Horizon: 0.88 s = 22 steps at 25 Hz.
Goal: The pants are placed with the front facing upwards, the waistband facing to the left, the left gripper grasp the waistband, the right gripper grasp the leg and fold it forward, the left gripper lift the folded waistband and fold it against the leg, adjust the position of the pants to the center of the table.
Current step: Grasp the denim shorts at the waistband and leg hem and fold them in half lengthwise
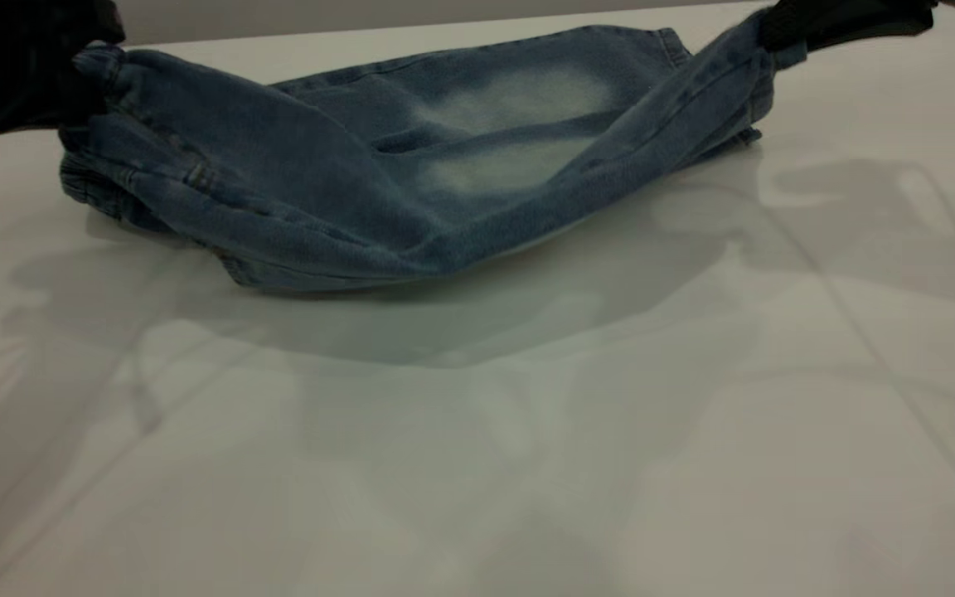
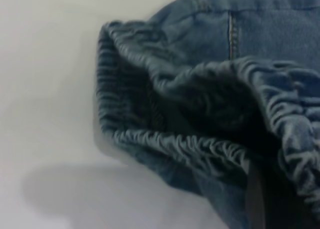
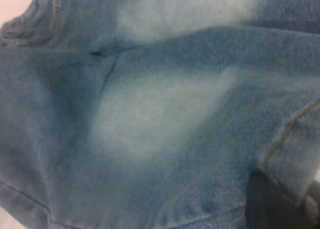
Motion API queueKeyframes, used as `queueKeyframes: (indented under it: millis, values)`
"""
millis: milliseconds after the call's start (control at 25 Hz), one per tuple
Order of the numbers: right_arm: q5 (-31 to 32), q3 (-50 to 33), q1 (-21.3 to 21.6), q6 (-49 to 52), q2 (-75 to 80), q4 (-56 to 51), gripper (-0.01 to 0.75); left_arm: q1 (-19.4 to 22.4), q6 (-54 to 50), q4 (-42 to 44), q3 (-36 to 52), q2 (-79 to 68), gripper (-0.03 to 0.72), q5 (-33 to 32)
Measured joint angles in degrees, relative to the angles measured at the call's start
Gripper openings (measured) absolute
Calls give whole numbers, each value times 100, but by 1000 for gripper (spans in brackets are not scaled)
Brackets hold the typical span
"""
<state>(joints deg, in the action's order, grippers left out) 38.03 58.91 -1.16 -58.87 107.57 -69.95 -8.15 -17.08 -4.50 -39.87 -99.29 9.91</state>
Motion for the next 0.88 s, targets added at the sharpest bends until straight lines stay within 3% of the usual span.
queueKeyframes:
  millis: [640,880]
  values:
    - [-34,876,0,67,195,-15,17,0,5,0,-955,-669,75,-46]
    - [291,1293,0,171,739,-2,18,0,23,0,-1209,-829,75,-88]
